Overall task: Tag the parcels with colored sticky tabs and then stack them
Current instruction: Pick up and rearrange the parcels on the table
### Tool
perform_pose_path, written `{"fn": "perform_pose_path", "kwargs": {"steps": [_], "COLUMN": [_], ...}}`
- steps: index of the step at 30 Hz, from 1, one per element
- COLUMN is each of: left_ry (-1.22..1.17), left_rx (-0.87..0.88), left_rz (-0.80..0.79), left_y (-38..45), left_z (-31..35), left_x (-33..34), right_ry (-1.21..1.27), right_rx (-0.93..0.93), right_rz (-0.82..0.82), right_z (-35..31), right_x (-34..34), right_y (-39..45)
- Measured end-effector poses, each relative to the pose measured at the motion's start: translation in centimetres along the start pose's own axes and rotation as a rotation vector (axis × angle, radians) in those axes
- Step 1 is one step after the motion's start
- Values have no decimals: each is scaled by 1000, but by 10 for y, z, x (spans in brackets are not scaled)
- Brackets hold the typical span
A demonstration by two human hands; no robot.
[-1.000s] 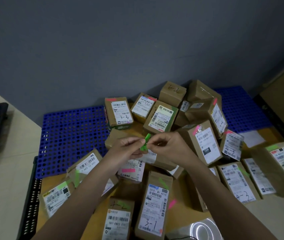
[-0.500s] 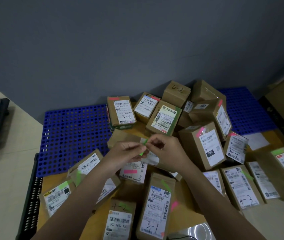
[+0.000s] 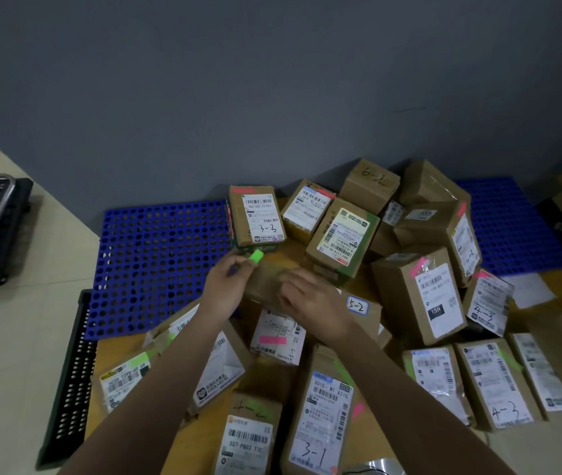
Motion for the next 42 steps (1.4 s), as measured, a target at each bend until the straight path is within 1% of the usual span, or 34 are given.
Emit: {"fn": "perform_pose_path", "kwargs": {"steps": [1,2,4,8,14,18,20,23,25,27,28,30,31,32,34,35,37,40,42], "left_ry": [-64,-70,-67,-67,-18,21,35,62,48,30,30,33,38,38,4,-28,-107,-179,-190], "left_rx": [-53,-66,-55,-50,-39,-25,-25,-29,-31,-39,-48,-63,-64,-65,-60,-53,-20,38,60], "left_rz": [-18,-28,-32,-32,-38,-39,-46,-43,-41,-47,-51,-63,-68,-68,-54,-41,11,118,144], "left_y": [2,2,2,0,-3,-4,-5,-6,-8,-9,-9,-8,-8,-8,-9,-9,-9,-6,-1], "left_z": [-5,-7,-8,-7,-7,-8,-9,-7,-6,-5,-6,-5,-4,-3,1,4,12,30,39], "left_x": [2,2,3,2,4,5,6,6,7,7,7,7,7,8,7,6,2,-9,-15], "right_ry": [15,40,87,116,106,113,76,-6,27,109,128,74,21,-19,-17,0,31,119,157], "right_rx": [-7,8,46,55,89,47,19,26,62,178,282,494,557,586,636,648,689,873,969], "right_rz": [-26,-37,-40,-36,-47,36,72,54,37,-19,-95,-346,-466,-550,-630,-622,-539,-389,-321], "right_z": [2,3,4,4,4,2,1,-4,-4,3,9,22,27,29,30,28,26,31,36], "right_x": [5,8,8,9,12,8,5,4,-1,-8,-12,-19,-22,-26,-34,-38,-45,-51,-44], "right_y": [-2,-3,-2,-3,-10,-10,-13,-14,-12,-14,-18,-34,-43,-48,-51,-48,-38,-16,6]}}
Point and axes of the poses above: each hand's wrist, its own y-axis towards the middle knuckle, its own x-axis out of the palm, z = x × y, the point moved 4 cm from there along y, towards the middle knuckle, and after that the axes turned 4 degrees about x, right-handed, at the moved point
